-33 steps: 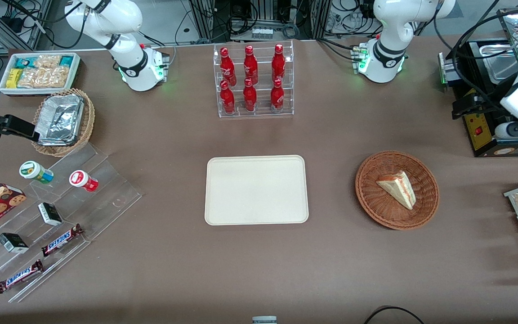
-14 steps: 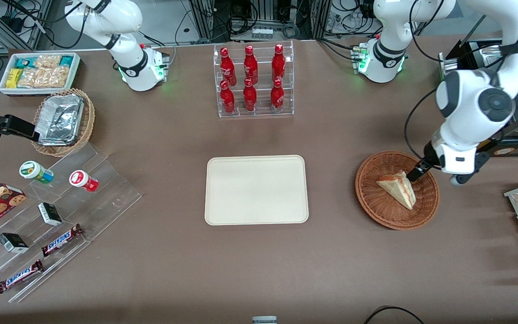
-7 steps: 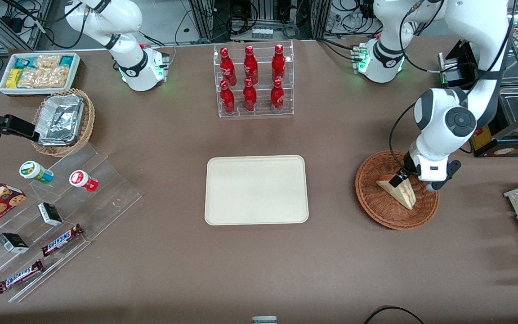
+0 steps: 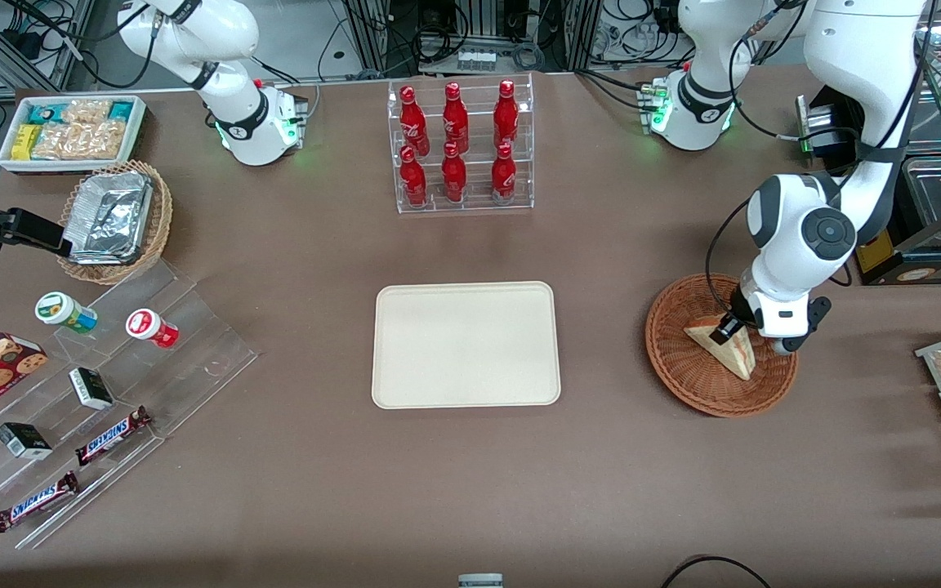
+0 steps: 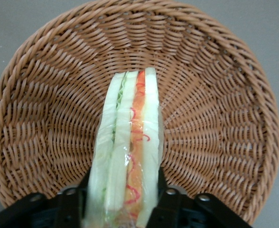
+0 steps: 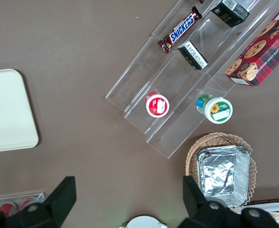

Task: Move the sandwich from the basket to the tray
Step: 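Close the left gripper on the wrapped sandwich and lift it, then carry the held sandwich over to the cream tray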

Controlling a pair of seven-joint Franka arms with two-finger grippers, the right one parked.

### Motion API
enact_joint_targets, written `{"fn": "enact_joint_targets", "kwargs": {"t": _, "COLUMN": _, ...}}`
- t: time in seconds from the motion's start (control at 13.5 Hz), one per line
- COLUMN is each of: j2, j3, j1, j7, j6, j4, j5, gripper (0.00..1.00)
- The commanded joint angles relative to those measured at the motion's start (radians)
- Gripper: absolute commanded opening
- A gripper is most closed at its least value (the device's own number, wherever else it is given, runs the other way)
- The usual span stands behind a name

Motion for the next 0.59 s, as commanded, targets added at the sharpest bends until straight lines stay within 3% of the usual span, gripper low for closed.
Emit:
{"fn": "enact_joint_targets", "kwargs": {"t": 0.0, "j2": -0.032, "j3": 0.003, "j1": -0.007, "j7": -0.021, "j6": -0.02, "j4": 0.014, "j5": 0.017, "gripper": 0.0}}
{"fn": "enact_joint_targets", "kwargs": {"t": 0.22, "j2": -0.115, "j3": -0.011, "j1": -0.008, "j7": -0.001, "j6": -0.23, "j4": 0.089, "j5": 0.079, "gripper": 0.0}}
{"fn": "enact_joint_targets", "kwargs": {"t": 0.52, "j2": -0.167, "j3": -0.178, "j1": -0.01, "j7": 0.027, "j6": -0.681, "j4": 0.363, "j5": 0.086, "gripper": 0.0}}
